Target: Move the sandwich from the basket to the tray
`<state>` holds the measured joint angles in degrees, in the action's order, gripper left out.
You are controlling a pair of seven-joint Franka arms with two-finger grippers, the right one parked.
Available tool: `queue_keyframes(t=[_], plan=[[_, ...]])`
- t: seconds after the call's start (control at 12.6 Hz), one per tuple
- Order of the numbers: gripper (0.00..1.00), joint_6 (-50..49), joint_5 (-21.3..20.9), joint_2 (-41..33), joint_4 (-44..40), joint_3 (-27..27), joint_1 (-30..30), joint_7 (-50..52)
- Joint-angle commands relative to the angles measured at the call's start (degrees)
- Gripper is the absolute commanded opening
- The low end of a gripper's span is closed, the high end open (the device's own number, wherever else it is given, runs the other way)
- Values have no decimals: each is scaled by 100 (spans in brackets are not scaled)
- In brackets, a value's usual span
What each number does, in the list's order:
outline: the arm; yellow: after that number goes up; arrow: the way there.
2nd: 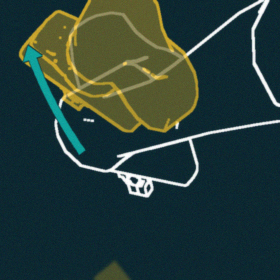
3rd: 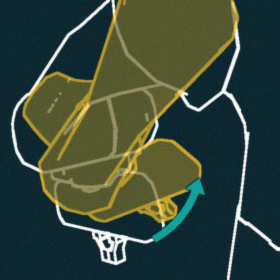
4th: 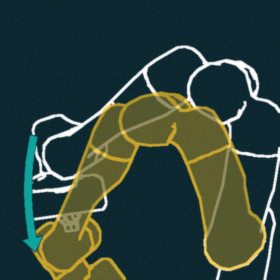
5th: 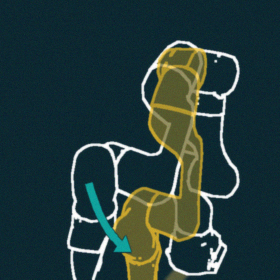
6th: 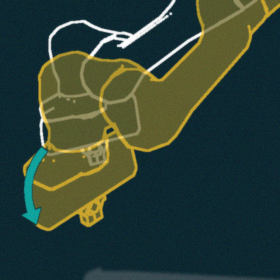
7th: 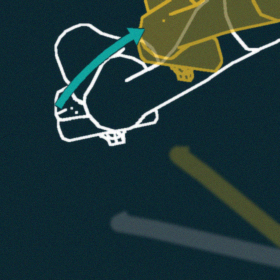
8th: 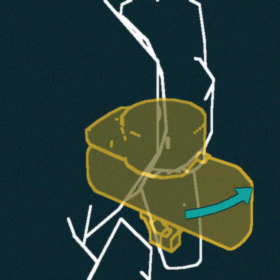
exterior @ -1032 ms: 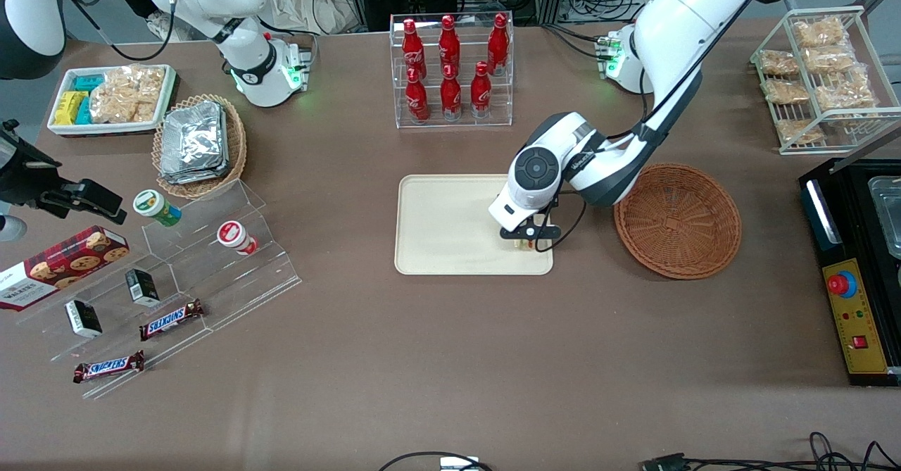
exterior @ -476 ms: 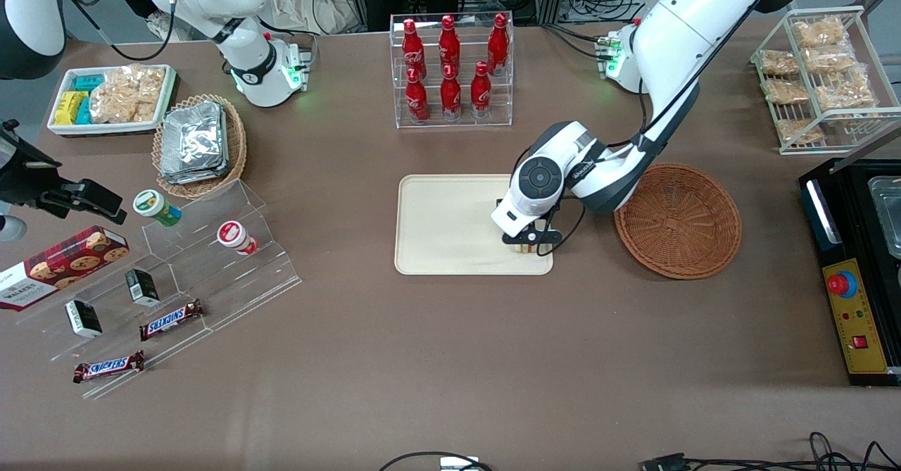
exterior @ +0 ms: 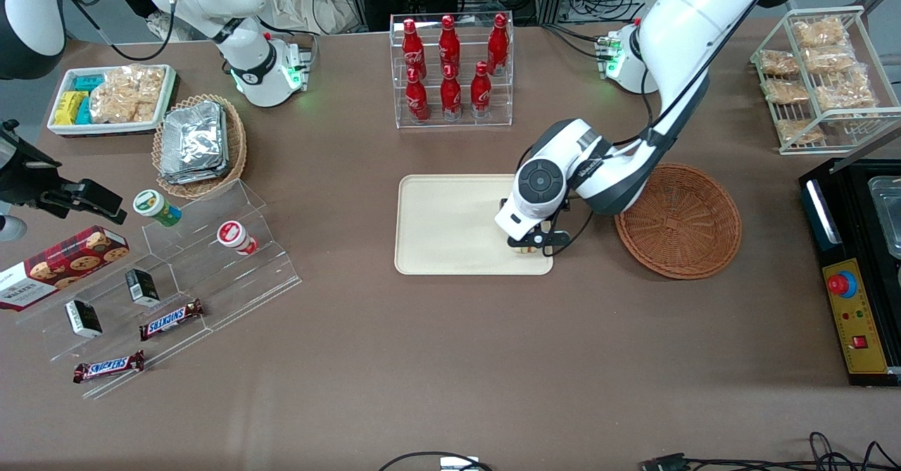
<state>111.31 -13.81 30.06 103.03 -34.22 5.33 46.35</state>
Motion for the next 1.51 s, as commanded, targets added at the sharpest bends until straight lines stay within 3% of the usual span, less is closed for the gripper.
queue_keyframes(t=[0.0, 0.24, 0.56, 0.79, 0.95, 1.11, 1.35, 1.43], plan=[[100, -853, 351, -744, -344, -32, -32, -12], [100, -2003, 826, -1465, -949, 55, -163, -518], [100, -3167, 1451, -2369, -1436, 1327, -155, -1917], [100, -3159, 1434, -3214, -901, 2171, -120, -2576], [100, -3150, 1364, -3365, -811, 2620, -102, -3042], [100, -2958, 1328, -3619, -576, 2955, -24, -3264], [100, -2097, 1328, -4410, 619, 3351, 144, -3439], [100, -2087, 1328, -4351, 552, 3369, 100, -3466]])
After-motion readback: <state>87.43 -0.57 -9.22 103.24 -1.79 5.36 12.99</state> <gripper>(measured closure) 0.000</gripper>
